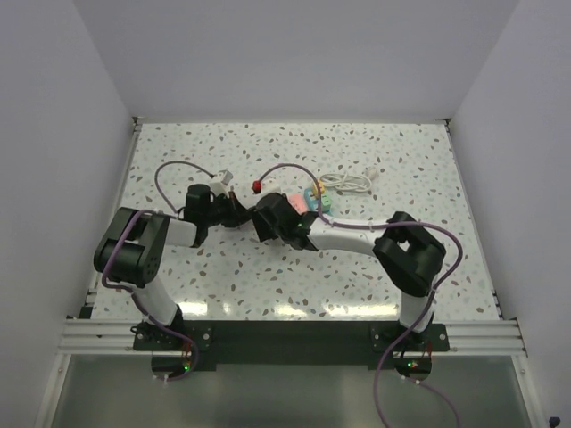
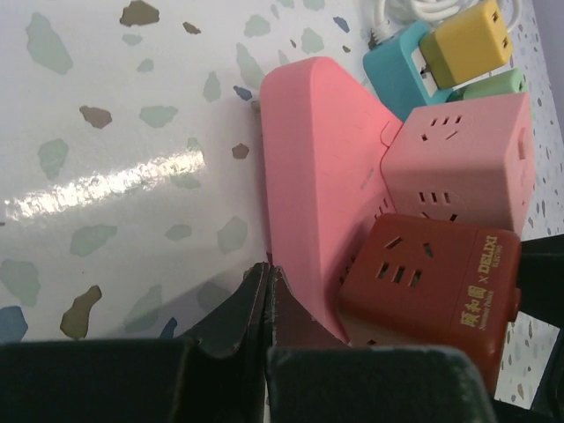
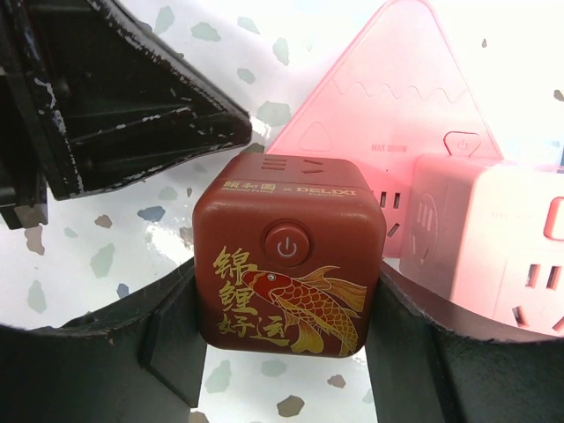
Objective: Insert the plug
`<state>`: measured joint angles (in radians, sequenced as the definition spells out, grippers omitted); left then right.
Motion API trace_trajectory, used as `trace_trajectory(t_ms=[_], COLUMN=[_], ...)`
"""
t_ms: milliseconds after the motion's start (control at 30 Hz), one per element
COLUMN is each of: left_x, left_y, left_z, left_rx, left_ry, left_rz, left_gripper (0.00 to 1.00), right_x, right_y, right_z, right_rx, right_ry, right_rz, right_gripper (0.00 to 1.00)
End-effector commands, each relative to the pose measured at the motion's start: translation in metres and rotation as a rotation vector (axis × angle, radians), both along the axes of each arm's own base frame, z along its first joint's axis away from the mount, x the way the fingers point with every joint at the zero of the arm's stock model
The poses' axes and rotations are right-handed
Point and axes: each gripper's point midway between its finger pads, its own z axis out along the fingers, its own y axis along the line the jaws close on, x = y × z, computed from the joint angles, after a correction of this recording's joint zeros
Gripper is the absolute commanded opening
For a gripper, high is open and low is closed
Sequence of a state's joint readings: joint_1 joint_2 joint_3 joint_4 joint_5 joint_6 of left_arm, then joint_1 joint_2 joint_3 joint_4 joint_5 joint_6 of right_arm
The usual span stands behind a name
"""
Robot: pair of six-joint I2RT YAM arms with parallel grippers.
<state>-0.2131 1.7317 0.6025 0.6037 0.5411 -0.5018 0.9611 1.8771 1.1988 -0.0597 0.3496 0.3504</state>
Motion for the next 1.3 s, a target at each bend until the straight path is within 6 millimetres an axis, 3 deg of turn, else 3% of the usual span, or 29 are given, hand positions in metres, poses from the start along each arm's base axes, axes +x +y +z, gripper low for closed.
trace_trajectory(t_ms=[0,200,267,433,533,767,900,1033,1133,1167,1200,1267], left_x=[-0.005,-0.007,-0.008,-0.009,-0.009,-0.008,-0.009,-0.01,-0.013,-0.014,-0.02,-0.022], left_y=[-0.001,-0.006,-0.007,-0.006,-0.006,-0.008,-0.008,-0.013,-0.015,-0.017,-0.014,-0.013], left_z=[-0.005,-0.004,-0.003,-0.003,-0.003,-0.004,-0.003,0.008,0.027,0.041,0.04,0.061], left_rx=[0.011,0.012,0.013,0.017,0.018,0.016,0.013,0.036,0.063,0.058,0.064,0.046], left_ry=[0.018,0.016,0.013,0.014,0.013,0.016,0.014,-0.041,-0.137,-0.189,-0.198,-0.276], left_rz=[0.003,-0.006,-0.01,-0.009,-0.009,-0.015,-0.019,-0.024,-0.023,-0.025,-0.015,-0.001], left_gripper=[0.0,0.0,0.0,0.0,0.0,0.0,0.0,0.0,0.0,0.0,0.0,0.0], right_x=[-0.017,-0.022,-0.022,-0.02,-0.019,-0.02,-0.018,-0.023,-0.029,-0.031,-0.033,-0.038], right_y=[-0.039,-0.041,-0.044,-0.046,-0.045,-0.041,-0.042,-0.047,-0.058,-0.062,-0.065,-0.07], right_z=[-0.022,-0.007,-0.005,0.008,0.018,0.041,0.044,0.049,0.057,0.057,0.069,0.074], right_rx=[-0.147,-0.118,-0.119,-0.112,-0.087,-0.018,-0.019,0.017,0.032,0.03,0.056,0.073], right_ry=[0.058,0.026,0.02,-0.011,-0.034,-0.087,-0.1,-0.112,-0.128,-0.128,-0.145,-0.154], right_rz=[-0.011,-0.002,-0.005,-0.005,-0.005,0.024,0.024,0.023,0.011,0.009,0.007,0.008], right_gripper=[0.6,0.66,0.75,0.78,0.86,0.89,0.9,0.9,0.9,0.9,0.9,0.9])
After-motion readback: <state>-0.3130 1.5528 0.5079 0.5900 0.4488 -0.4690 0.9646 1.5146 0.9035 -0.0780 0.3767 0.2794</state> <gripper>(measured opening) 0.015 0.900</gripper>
